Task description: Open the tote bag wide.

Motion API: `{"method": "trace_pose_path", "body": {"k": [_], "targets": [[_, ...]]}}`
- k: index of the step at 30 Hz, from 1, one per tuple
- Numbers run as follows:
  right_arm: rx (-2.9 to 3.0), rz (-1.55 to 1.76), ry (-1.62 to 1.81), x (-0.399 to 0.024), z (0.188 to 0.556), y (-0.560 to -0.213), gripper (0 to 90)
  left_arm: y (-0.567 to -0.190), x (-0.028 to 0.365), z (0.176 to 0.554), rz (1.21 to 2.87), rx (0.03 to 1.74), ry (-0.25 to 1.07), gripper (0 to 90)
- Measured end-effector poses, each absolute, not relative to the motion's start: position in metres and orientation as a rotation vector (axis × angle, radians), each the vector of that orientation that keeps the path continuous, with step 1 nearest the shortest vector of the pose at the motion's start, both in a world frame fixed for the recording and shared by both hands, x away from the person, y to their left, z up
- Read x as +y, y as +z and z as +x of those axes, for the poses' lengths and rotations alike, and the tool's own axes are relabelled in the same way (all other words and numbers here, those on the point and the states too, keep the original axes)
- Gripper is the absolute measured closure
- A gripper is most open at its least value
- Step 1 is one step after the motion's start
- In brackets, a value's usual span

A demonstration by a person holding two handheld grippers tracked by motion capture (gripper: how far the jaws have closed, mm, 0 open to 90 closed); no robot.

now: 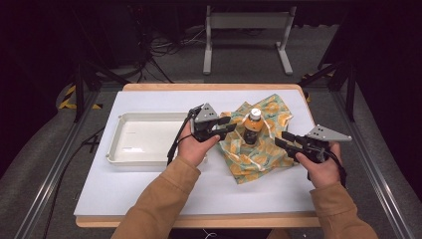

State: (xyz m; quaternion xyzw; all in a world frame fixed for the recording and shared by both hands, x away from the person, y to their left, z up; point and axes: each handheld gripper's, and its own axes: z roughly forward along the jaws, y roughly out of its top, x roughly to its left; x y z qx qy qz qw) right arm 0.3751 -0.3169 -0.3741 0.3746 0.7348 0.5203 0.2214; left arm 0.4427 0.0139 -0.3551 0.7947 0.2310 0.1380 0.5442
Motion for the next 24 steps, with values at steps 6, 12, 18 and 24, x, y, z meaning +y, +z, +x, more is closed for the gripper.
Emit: {"method": "trace_pose_path", "body": {"k": [6, 12, 18, 24], "targets": [[2.036, 1.064, 1.441, -0.321, 0.395, -0.379, 59.2, -0.368, 0.003, 0.457, 1.892, 0.577, 0.349, 50.5], [2.061, 1.034, 1.427, -0.310, 0.416, -0.391, 56.8, -0.383, -0.002, 0.471, 1.943, 0.637, 0.358, 49.7], [2.146, 1.031, 1.332, -0.302, 0.431, -0.407, 71.3, -0.400, -0.003, 0.479, 2.006, 0.709, 0.314, 57.9], [2.176, 1.077, 1.276, -0.307, 0.438, -0.418, 78.4, -0.410, -0.006, 0.482, 2.049, 0.771, 0.264, 64.9]]}}
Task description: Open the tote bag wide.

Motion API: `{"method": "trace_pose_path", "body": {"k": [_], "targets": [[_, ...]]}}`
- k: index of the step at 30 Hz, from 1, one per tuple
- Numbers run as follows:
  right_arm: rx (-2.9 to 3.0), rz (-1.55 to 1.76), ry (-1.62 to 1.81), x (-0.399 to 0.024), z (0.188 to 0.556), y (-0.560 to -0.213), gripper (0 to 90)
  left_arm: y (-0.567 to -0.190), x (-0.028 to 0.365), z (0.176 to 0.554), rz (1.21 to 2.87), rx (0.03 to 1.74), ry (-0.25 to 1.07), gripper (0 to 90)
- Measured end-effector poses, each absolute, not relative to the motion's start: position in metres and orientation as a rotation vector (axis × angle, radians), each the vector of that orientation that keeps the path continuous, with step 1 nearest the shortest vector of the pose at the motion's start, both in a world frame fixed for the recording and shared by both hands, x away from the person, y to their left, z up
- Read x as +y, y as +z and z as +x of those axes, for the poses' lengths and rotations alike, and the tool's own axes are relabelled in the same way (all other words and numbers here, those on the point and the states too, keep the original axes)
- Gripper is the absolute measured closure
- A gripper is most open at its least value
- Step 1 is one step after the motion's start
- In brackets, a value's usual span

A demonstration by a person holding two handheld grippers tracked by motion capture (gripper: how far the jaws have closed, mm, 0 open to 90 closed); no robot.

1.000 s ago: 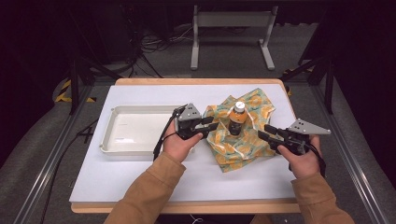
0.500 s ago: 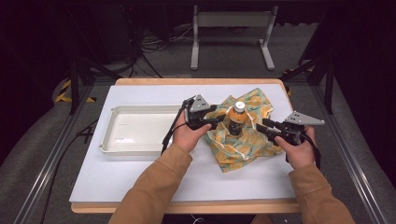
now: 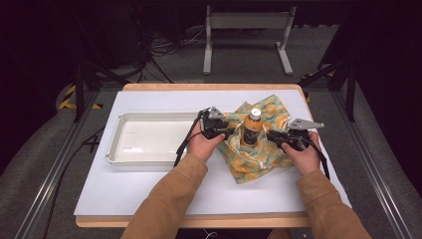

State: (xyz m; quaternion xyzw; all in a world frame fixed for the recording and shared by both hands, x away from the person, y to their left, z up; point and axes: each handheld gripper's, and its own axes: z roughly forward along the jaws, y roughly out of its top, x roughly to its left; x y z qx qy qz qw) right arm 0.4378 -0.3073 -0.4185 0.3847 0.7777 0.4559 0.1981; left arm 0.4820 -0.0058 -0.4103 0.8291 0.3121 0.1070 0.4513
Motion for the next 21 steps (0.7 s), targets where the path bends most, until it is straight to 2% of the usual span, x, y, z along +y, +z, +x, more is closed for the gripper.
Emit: {"method": "trace_pose_path", "body": {"k": [6, 15, 21], "targets": [[2.210, 1.106, 1.220, -0.310, 0.440, -0.426, 83.5, -0.417, -0.006, 0.484, 2.074, 0.804, 0.249, 72.9], [2.262, 1.218, 1.171, -0.323, 0.435, -0.437, 83.1, -0.422, -0.005, 0.485, 2.103, 0.815, 0.241, 73.0], [2.231, 1.254, 1.202, -0.331, 0.426, -0.436, 80.3, -0.413, -0.005, 0.479, 2.064, 0.783, 0.228, 67.6]]}}
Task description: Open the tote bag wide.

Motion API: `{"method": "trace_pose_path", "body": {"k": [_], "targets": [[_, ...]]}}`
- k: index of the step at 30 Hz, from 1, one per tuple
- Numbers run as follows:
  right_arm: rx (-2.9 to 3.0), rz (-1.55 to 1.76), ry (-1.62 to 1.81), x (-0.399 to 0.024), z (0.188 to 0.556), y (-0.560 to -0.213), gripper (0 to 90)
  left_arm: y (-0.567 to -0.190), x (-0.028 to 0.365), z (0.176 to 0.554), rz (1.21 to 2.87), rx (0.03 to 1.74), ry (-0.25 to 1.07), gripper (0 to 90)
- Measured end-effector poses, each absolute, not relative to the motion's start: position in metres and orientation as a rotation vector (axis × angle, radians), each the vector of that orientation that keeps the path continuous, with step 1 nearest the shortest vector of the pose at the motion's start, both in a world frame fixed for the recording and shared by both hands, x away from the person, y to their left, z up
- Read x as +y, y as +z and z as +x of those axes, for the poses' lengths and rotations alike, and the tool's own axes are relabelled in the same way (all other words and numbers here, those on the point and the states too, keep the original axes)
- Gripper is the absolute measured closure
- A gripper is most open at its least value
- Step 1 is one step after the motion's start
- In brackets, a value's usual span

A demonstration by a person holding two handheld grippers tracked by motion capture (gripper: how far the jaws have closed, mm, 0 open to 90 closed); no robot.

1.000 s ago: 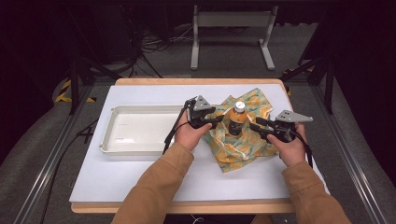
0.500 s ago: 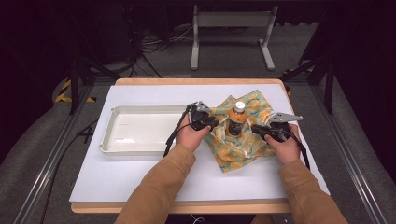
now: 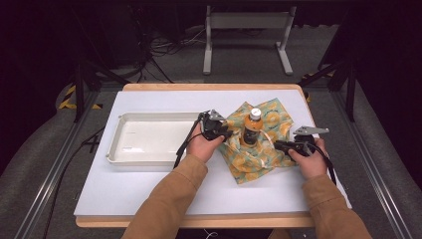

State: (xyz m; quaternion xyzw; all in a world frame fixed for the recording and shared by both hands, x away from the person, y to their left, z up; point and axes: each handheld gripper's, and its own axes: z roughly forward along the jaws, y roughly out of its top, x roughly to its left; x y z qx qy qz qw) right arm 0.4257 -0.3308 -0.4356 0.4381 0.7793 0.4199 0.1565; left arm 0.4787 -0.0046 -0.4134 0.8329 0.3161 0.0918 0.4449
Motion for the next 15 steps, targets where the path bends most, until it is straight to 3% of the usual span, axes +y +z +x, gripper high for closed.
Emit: {"method": "trace_pose_path", "body": {"k": [10, 15], "targets": [[2.155, 1.216, 1.248, -0.336, 0.415, -0.421, 77.2, -0.388, 0.002, 0.457, 2.011, 0.673, 0.173, 38.8], [2.122, 1.209, 1.273, -0.340, 0.409, -0.417, 73.4, -0.378, 0.005, 0.449, 1.982, 0.634, 0.157, 34.2]]}}
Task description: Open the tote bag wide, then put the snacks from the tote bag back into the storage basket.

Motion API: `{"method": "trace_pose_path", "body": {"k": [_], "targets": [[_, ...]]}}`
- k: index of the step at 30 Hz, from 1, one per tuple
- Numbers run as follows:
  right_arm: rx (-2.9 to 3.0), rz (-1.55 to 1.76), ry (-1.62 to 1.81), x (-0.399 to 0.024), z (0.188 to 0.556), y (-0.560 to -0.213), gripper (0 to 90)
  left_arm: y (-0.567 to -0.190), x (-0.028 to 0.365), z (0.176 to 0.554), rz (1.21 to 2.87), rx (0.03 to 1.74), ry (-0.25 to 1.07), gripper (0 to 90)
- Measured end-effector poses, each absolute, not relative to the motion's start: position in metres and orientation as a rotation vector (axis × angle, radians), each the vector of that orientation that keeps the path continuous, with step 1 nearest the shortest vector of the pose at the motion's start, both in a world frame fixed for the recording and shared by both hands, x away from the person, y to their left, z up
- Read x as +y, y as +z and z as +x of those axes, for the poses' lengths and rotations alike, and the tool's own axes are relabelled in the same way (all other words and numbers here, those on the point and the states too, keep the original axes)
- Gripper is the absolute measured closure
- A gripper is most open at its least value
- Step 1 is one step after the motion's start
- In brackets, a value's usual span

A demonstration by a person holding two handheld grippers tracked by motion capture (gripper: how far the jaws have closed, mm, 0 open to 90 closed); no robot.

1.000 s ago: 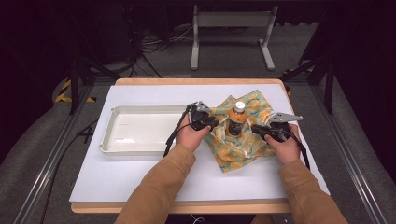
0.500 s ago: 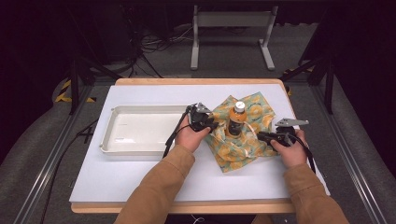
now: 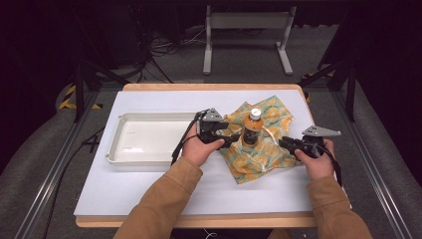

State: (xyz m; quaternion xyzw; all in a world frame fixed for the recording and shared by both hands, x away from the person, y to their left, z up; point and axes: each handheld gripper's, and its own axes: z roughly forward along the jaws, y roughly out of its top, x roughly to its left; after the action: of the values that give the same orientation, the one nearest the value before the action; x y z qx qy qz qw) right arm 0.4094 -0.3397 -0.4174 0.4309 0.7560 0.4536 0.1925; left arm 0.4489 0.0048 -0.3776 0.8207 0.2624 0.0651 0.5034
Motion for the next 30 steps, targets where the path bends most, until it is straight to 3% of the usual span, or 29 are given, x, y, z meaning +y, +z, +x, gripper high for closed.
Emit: {"method": "trace_pose_path", "body": {"k": [15, 30], "targets": [[2.057, 1.050, 1.387, -0.345, 0.382, -0.397, 58.1, -0.348, 0.005, 0.445, 1.896, 0.509, 0.109, 23.1], [1.999, 0.934, 1.501, -0.340, 0.360, -0.380, 47.4, -0.335, -0.004, 0.462, 1.816, 0.517, 0.102, 21.7]]}}
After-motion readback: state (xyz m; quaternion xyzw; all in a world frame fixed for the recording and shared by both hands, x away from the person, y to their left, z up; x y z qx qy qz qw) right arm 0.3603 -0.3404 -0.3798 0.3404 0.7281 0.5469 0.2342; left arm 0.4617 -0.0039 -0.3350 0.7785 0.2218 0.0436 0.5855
